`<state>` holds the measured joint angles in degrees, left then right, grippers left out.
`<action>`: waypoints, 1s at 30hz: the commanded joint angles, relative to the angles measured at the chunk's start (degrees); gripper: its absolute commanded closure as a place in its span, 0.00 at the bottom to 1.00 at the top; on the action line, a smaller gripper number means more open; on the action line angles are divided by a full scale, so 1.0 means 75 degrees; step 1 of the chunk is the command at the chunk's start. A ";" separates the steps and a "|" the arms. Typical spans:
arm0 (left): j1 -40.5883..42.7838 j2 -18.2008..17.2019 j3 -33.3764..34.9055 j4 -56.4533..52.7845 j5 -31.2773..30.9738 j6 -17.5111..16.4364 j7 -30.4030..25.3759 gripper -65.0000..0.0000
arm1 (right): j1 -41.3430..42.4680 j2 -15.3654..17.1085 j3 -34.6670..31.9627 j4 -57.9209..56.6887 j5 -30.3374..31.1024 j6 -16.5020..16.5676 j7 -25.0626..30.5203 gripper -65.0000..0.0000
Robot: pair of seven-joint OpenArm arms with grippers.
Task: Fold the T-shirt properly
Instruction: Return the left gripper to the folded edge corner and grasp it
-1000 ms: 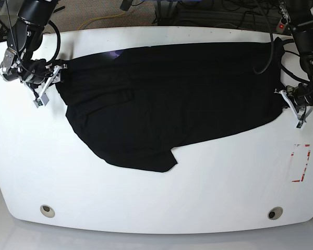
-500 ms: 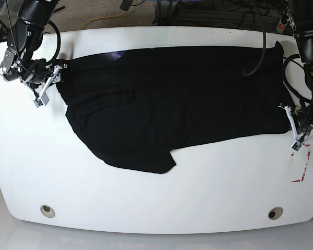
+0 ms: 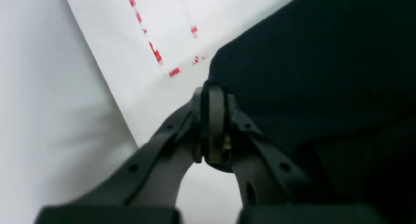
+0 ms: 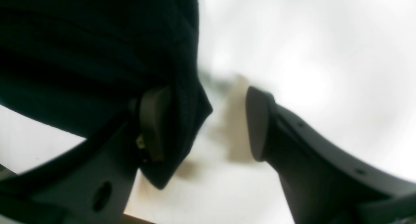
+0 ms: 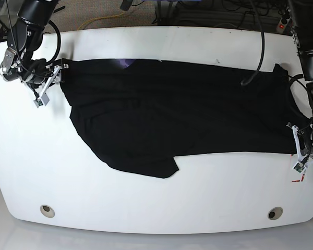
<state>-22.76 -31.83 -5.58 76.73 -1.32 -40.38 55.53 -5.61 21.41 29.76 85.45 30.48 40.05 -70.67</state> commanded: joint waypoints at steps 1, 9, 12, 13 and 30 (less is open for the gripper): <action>-0.0300 -0.0274 0.0235 0.0102 0.0042 0.0051 -0.0095 0.88 | 0.0085 0.0152 0.0059 0.0135 0.0068 -0.0007 0.0087 0.49; -0.0346 -0.0274 0.0317 0.0126 0.0018 0.0051 -0.0095 0.24 | 0.0085 0.0152 0.0059 0.0135 0.0056 -0.0007 0.0087 0.51; -0.0335 -0.0274 -0.0035 0.0137 -0.0005 0.0051 -0.0072 0.28 | 0.0085 0.0152 0.0059 0.0135 0.0056 -0.0007 0.0087 0.54; -0.0311 -0.0274 -0.0187 0.0149 -0.0005 0.0051 -0.0060 0.28 | 0.0097 0.0152 0.0059 0.0135 0.0068 -0.0007 0.0087 0.55; 0.0193 -0.0966 -0.2520 -0.0425 -0.3557 0.0051 0.0034 0.28 | 0.0085 0.0140 0.0059 0.0135 0.0091 -0.0007 0.0087 0.55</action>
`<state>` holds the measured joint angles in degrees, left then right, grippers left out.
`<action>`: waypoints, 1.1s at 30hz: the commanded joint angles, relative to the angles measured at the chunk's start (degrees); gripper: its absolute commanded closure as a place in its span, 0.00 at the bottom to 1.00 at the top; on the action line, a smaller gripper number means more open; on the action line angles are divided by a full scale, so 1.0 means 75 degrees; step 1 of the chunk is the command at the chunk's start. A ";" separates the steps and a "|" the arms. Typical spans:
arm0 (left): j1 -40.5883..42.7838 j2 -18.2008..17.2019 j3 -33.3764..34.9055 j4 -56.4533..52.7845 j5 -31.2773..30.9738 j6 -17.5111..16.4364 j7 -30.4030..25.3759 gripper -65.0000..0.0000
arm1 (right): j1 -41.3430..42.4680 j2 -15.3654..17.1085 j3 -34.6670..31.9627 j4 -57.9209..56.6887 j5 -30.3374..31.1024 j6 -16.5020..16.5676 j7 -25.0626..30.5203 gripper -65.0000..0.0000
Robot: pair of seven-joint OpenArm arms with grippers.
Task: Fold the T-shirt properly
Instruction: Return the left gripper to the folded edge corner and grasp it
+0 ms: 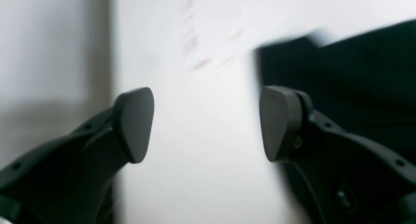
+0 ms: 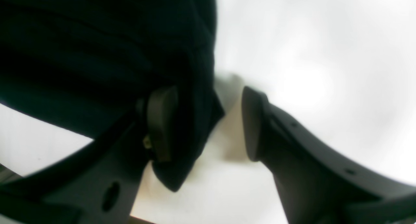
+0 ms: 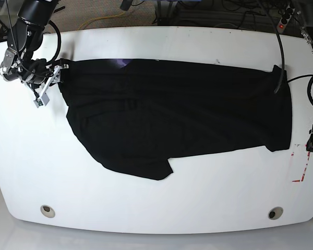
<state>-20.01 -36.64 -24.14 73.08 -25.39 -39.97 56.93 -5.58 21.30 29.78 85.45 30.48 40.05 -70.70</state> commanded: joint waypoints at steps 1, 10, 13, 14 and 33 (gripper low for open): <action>-0.0139 -0.0348 -0.0046 0.0038 -0.0700 -0.0005 -0.0071 0.28 | 0.0094 0.0108 0.0056 0.0135 0.0091 -0.0007 0.0090 0.55; 0.0916 -0.0242 -0.0397 0.0706 -0.2154 -0.0005 0.1711 0.28 | 0.0117 -0.0033 0.0056 0.0147 0.0056 -0.0007 0.0102 0.54; 0.1982 0.0051 -0.0784 0.1527 -0.2482 -0.0005 0.1711 0.28 | 0.0188 -0.0044 0.0056 0.0147 0.0044 -0.0007 0.0102 0.54; 0.2310 0.0144 -0.0878 0.1855 -0.2552 -0.0005 0.1711 0.28 | 0.0235 -0.0044 0.0056 0.0135 0.0044 -0.0007 0.0102 0.54; 0.4995 0.1727 -0.0749 0.3179 -0.1579 -0.0005 0.1687 0.28 | 0.0293 -0.0044 0.0056 0.0135 0.0044 -0.0007 0.0102 0.54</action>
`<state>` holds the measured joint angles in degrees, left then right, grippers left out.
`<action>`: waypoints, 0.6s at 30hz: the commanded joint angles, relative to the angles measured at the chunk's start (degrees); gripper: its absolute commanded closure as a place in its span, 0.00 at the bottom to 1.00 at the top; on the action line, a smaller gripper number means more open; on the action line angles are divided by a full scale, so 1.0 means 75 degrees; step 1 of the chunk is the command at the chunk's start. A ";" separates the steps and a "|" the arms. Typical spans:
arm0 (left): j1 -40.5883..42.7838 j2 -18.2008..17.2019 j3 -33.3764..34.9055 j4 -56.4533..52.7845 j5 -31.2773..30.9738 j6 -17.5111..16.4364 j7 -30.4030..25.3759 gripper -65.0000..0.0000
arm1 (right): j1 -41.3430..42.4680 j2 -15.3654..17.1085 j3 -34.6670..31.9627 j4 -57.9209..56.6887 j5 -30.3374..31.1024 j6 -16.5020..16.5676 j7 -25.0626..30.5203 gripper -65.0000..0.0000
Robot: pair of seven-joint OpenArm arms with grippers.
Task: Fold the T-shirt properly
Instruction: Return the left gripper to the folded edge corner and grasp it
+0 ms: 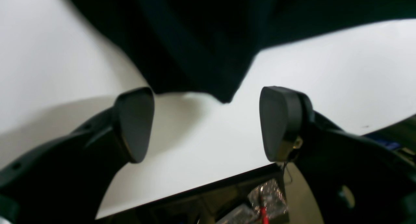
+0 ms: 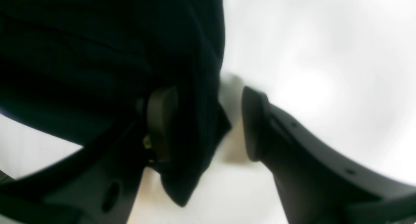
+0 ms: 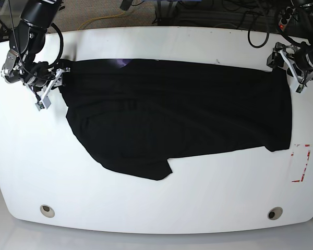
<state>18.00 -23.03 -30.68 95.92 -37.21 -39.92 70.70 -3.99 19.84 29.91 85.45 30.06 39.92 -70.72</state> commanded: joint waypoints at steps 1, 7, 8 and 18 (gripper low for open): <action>-0.0085 -0.0089 0.0228 0.0122 0.0115 -0.0010 -0.0160 0.28 | 0.0069 0.0151 0.0038 0.0135 0.0100 0.0010 0.0105 0.54; -0.0202 -0.0030 0.0404 0.0134 0.0384 -0.0010 -0.0172 0.29 | 0.0081 0.0139 0.0026 0.0135 0.0100 0.0010 0.0105 0.55; -0.0261 -0.0030 0.0404 0.0134 0.0384 -0.0010 -0.0172 0.29 | 0.0081 0.0139 0.0026 0.0135 0.0100 0.0010 0.0105 0.55; -0.0483 -0.0065 0.0404 0.0075 0.0630 -0.0010 -0.0172 0.92 | 0.0092 0.0139 0.0026 0.0135 0.0100 0.0010 0.0105 0.60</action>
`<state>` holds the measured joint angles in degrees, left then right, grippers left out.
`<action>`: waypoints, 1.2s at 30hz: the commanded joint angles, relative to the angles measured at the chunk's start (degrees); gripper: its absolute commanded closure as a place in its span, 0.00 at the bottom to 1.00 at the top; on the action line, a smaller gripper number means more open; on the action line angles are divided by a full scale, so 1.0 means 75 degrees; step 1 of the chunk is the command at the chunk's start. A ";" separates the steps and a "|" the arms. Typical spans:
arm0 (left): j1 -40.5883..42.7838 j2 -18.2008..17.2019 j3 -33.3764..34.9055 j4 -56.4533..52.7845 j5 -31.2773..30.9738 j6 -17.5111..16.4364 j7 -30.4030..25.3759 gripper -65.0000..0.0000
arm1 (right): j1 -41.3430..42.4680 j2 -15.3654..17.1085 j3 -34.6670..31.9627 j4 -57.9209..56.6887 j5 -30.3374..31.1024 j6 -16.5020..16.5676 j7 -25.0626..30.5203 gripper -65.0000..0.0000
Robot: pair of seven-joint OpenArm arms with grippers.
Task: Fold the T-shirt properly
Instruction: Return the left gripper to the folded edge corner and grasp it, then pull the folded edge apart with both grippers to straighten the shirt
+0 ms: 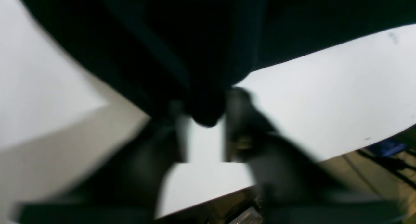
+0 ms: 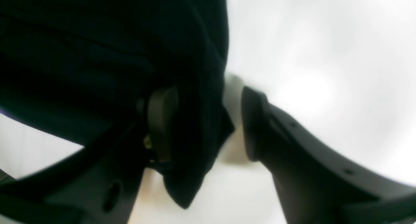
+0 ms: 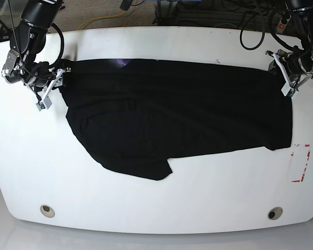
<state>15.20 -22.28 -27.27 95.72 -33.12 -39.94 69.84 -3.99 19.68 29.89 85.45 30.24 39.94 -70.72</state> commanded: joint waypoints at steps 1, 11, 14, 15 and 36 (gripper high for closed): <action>-0.0134 -0.0164 -0.0051 0.0101 0.0238 -0.0008 -0.0058 0.94 | 0.0092 0.0160 0.0041 0.0135 0.0077 0.0008 0.0105 0.64; -0.0298 -0.0176 -0.0356 0.0547 0.0800 -0.0008 -0.0011 0.95 | 0.0057 0.0195 0.0029 0.0111 0.0065 0.0008 0.0304 0.88; -0.0146 -0.0258 -0.0649 0.0664 0.0824 -0.0008 -0.0011 0.95 | 0.0057 0.0253 0.0029 0.0111 0.0053 0.0008 0.0304 0.88; -0.0075 -0.0457 -0.0672 0.0688 0.0777 -0.0008 -0.0011 0.95 | 0.0057 0.0312 0.0041 0.0111 0.0053 0.0008 0.0304 0.88; 0.0804 -0.2052 -0.0414 0.0676 0.0754 -0.0008 0.0270 0.40 | -0.0224 0.0664 0.0029 0.0147 0.0077 0.0008 0.0304 0.80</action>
<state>21.45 -35.48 -29.61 99.77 -28.32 -40.12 71.24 -6.20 23.09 29.41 85.45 30.50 40.07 -69.04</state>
